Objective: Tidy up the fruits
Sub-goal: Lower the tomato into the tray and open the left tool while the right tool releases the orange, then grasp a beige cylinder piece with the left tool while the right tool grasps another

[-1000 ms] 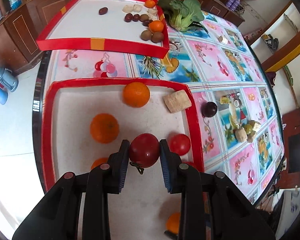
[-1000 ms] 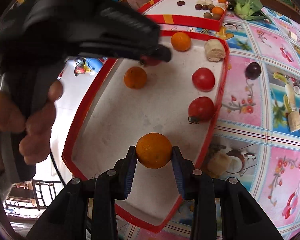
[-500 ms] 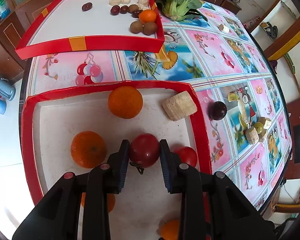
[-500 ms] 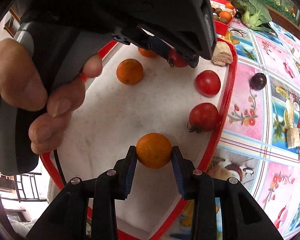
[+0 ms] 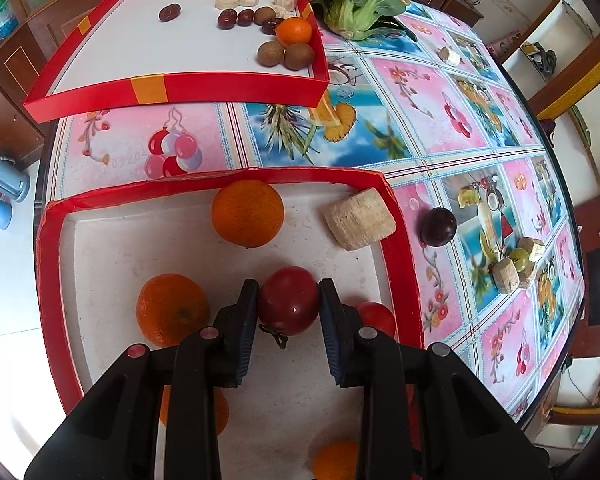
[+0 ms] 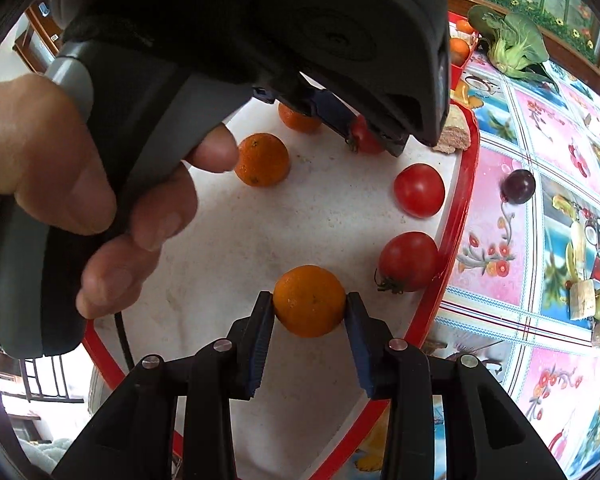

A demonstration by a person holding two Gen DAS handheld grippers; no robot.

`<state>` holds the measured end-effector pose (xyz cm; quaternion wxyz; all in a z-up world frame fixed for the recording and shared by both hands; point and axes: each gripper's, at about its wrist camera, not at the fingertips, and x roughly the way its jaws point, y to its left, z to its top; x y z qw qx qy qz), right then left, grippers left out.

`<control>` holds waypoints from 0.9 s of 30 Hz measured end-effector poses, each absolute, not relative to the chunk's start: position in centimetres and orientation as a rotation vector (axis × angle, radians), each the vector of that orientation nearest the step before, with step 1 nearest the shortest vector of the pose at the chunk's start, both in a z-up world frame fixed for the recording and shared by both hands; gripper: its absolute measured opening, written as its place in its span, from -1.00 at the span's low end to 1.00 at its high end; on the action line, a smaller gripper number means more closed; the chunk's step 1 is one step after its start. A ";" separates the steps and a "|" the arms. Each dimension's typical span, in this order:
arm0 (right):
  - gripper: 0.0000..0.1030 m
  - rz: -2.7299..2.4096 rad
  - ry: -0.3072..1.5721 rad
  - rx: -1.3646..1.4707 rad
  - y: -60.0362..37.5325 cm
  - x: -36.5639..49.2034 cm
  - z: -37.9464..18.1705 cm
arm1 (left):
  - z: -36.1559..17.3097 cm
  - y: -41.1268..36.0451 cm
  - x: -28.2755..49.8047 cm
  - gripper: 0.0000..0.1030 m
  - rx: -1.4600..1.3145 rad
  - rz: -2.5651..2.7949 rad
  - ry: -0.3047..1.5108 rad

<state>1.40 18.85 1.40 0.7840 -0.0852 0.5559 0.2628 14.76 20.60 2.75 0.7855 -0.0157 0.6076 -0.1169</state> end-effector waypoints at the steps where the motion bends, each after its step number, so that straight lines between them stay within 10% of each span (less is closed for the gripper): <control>1: -0.25 0.569 1.195 -0.183 18.9 1.4 1.6 | 2.8 20.6 14.7 -0.46 -0.034 -0.249 1.312; 4: -0.13 0.572 1.176 -0.190 18.6 1.3 2.3 | 3.1 20.8 14.5 -0.40 -0.033 -0.238 1.309; 7: -0.06 0.584 1.157 -0.182 18.4 0.9 3.2 | 3.8 21.0 14.1 0.08 -0.039 -0.238 1.285; 27: 0.11 0.453 1.114 -0.006 6.4 -0.2 7.5 | 8.2 18.1 9.8 0.16 0.060 -0.240 1.205</control>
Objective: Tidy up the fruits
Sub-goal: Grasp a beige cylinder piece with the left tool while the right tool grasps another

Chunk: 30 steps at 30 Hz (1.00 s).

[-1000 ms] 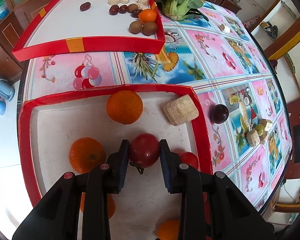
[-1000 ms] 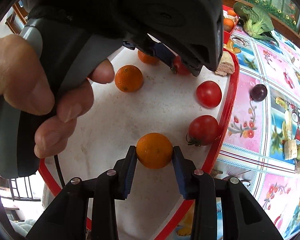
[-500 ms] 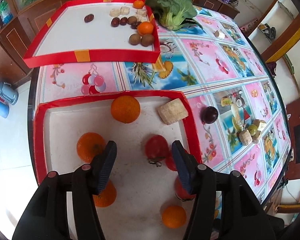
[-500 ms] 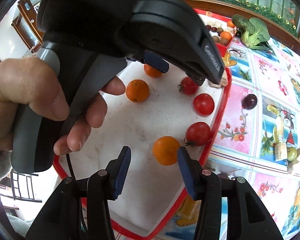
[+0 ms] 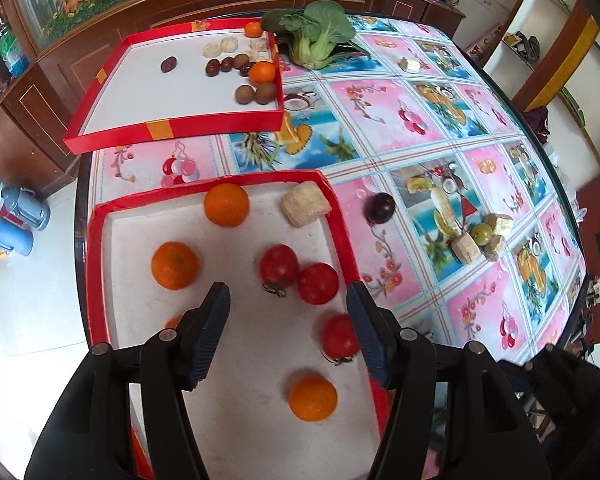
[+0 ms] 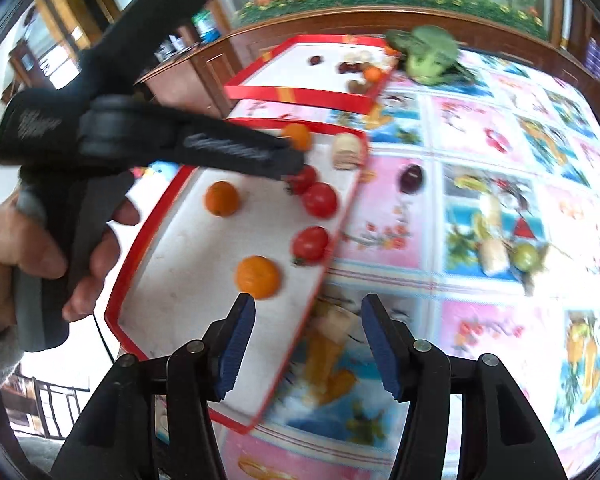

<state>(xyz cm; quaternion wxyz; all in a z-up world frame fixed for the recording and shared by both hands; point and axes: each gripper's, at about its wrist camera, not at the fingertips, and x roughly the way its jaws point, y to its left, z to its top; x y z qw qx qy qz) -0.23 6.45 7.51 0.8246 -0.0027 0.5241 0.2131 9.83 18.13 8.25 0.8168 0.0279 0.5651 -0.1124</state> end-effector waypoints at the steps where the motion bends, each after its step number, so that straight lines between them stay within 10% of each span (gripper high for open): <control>1: 0.11 0.441 1.116 0.001 5.6 -0.3 7.5 | 8.3 17.9 9.6 0.16 0.057 -0.246 1.205; 30: 0.10 0.120 1.153 0.244 -11.3 0.6 6.7 | 6.5 6.6 8.0 0.15 0.176 -0.434 1.247</control>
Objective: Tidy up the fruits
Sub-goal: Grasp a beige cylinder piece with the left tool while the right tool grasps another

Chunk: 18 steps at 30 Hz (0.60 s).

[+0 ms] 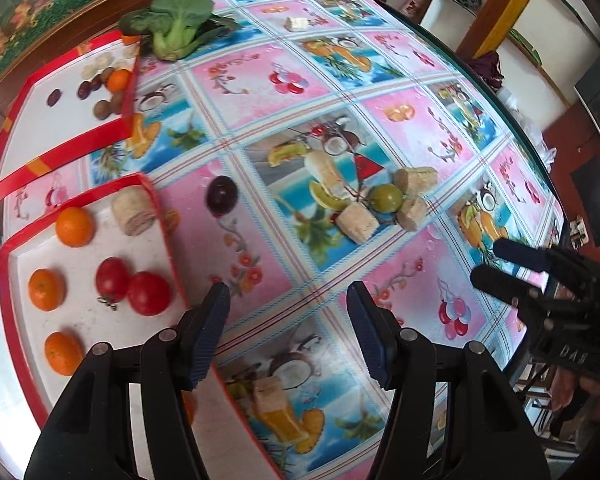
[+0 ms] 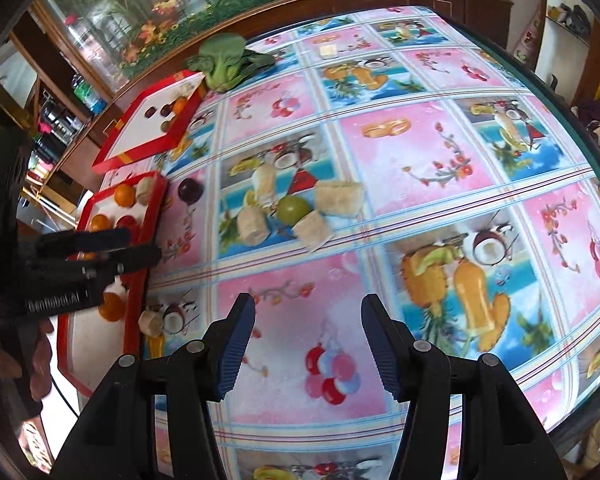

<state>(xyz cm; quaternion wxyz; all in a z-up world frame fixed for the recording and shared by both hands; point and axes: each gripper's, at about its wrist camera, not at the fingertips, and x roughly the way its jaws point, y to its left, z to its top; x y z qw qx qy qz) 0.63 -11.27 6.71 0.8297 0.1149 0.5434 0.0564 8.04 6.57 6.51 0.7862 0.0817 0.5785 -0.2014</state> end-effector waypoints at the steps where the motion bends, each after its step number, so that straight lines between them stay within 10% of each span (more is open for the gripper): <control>1: 0.10 0.116 1.158 0.250 -11.6 1.0 6.7 | 6.3 6.2 8.1 0.15 0.177 -0.440 1.250; 18: -0.07 0.137 1.248 0.379 -13.6 8.3 4.9 | 3.7 1.9 9.8 0.15 0.189 -0.458 1.281</control>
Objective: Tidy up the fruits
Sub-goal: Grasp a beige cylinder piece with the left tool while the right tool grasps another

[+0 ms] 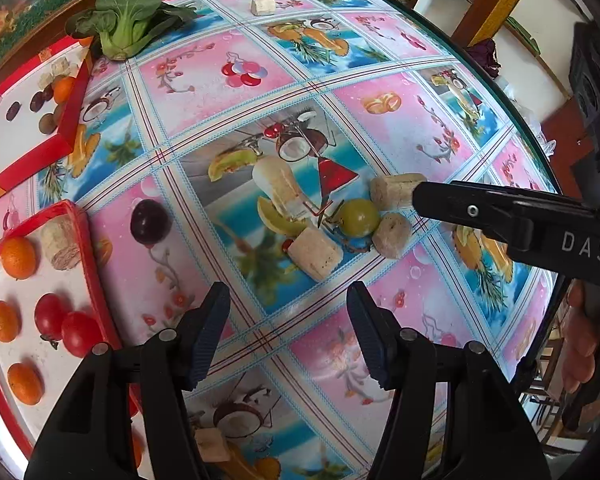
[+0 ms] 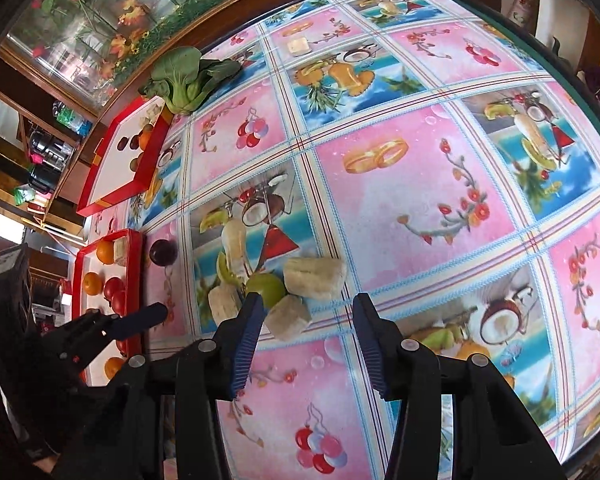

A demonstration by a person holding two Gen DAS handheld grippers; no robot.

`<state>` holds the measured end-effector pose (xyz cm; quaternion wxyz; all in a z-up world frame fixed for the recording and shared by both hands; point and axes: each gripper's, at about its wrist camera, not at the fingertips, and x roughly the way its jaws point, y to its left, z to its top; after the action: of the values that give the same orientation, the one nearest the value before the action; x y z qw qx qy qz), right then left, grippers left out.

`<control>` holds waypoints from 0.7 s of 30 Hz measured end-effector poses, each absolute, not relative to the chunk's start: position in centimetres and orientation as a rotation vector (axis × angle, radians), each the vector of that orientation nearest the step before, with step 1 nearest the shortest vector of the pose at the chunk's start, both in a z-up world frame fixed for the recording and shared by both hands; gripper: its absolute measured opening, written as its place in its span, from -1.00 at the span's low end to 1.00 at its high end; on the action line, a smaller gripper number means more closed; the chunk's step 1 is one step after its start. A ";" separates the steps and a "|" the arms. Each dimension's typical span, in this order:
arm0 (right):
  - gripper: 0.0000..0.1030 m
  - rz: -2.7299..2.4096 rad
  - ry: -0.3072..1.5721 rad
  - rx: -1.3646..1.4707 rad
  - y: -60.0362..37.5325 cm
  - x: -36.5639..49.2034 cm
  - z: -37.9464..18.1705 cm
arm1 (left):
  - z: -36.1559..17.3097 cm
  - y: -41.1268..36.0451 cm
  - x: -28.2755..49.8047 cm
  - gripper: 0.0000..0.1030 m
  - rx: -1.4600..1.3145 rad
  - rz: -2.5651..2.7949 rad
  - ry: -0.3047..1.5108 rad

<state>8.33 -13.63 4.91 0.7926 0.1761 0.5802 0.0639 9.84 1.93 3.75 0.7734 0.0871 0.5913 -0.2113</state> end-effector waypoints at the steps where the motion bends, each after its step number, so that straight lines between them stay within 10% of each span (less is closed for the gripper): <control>1: -0.07 0.137 1.255 0.390 -13.6 8.7 4.6 | 3.5 1.7 10.0 0.15 0.188 -0.456 1.284; 17: -0.21 0.130 1.326 0.428 -13.5 11.5 1.9 | 1.4 0.3 11.1 0.14 0.192 -0.428 1.313; 21: -0.22 0.142 1.320 0.395 -13.3 11.4 2.0 | 1.6 0.0 11.2 -0.16 0.182 -0.454 1.311</control>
<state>11.39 -13.32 2.00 0.7697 0.1819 0.6085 0.0653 11.25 0.00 1.56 0.7652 0.0838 0.6032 -0.2088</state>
